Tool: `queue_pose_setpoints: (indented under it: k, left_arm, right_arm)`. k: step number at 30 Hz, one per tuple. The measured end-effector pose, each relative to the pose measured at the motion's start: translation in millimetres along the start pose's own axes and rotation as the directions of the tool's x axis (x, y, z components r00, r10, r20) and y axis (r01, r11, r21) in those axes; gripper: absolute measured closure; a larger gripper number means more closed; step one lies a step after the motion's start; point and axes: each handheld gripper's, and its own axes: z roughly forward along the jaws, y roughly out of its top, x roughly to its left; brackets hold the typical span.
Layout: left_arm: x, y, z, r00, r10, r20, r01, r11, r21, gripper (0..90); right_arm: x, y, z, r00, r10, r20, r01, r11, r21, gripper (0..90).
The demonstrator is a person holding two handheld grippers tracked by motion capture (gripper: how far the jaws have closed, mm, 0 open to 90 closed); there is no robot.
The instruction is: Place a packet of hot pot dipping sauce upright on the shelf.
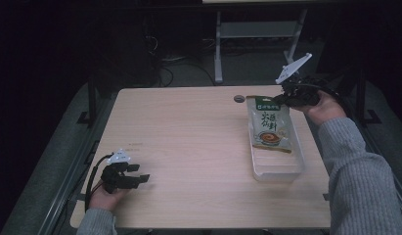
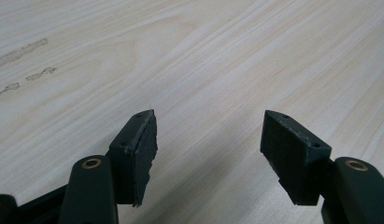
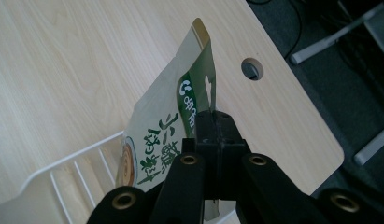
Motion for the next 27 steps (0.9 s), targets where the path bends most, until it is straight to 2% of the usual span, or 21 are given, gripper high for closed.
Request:
queue_pose_setpoints:
  k: [6,12,16,19,23,24,27]
  left_arm:
    - [0.9,-0.2,-0.5,1.0,-0.005,0.006,0.005,1.0,-0.006,35.4]
    - [1.3,-0.3,-0.1,0.9999,-0.011,0.012,0.011,0.9999,-0.008,35.4]
    - [1.7,-0.4,-0.3,0.9997,-0.017,0.017,0.018,0.9997,-0.014,35.4]
    - [1.5,-0.2,-0.4,0.9996,-0.02,0.02,0.021,0.9996,-0.017,35.4]
    - [1.5,-0.3,-0.6,0.9996,-0.02,0.021,0.021,0.9996,-0.018,35.3]
    - [1.9,-0.3,-0.7,0.9995,-0.021,0.022,0.021,0.9996,-0.017,35.3]
    - [2.0,-0.3,-0.7,0.9995,-0.022,0.023,0.022,0.9996,-0.018,35.4]
  right_arm:
    - [5.2,-0.4,-0.6,0.9946,-0.101,0.021,0.101,0.995,-0.004,89.8]
    - [5.4,-2.2,-7.2,0.9898,-0.14,0.026,0.14,0.99,-0.02,89.8]
    - [5.4,-2.6,-12.4,0.986,-0.162,0.037,0.163,0.986,-0.016,89.7]
    - [6.6,-3.6,-13.2,0.9871,-0.157,0.031,0.158,0.987,-0.025,89.7]
    - [8.9,-6.6,-6.6,0.9843,-0.175,0.026,0.175,0.984,-0.02,89.7]
    - [8.7,-7.9,-5.4,0.9862,-0.166,0.007,0.166,0.986,-0.035,89.7]
    - [9.8,-9.1,-1.1,0.985,-0.173,-0.003,0.173,0.984,-0.031,89.7]
